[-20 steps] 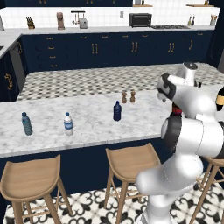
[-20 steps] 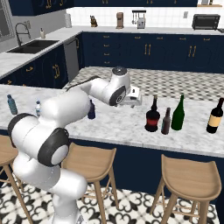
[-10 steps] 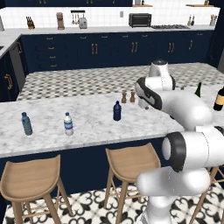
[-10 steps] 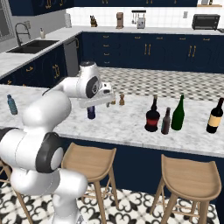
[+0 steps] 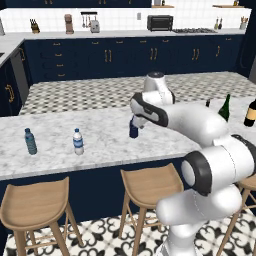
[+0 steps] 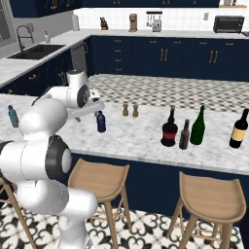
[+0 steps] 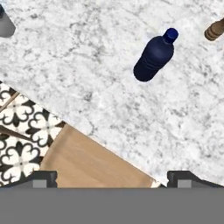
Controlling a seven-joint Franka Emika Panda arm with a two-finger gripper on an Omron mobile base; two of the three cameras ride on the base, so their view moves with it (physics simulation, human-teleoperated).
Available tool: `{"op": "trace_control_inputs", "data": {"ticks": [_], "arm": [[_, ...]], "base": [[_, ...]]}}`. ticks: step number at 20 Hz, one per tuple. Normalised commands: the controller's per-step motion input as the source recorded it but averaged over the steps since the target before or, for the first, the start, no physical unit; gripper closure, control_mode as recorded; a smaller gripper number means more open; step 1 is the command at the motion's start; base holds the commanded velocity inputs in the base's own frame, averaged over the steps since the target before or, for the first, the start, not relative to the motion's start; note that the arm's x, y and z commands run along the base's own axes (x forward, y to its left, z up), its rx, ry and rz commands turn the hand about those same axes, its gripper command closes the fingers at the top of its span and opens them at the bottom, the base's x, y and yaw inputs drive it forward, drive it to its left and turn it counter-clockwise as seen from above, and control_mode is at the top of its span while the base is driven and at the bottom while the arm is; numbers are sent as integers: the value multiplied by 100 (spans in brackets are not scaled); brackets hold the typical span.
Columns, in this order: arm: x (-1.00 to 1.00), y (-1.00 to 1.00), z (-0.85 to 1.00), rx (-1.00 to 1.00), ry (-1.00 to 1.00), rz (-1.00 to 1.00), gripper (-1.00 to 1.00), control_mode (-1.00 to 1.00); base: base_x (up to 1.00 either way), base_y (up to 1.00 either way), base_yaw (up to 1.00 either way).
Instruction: Move the plastic bottles in the middle to the plastics group, and the glass bottles in the middle to the glass group.
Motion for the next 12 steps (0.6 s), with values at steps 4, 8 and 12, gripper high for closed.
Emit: {"op": "trace_control_inputs", "data": {"ticks": [4, 8, 12], "arm": [[75, 51, -2, 0, 0, 1, -100, -100], [34, -8, 4, 2, 0, -14, -100, -100], [21, -9, 0, 3, 1, -14, -100, -100]], "base": [[0, 0, 0], [0, 0, 0], [0, 0, 0]]}}
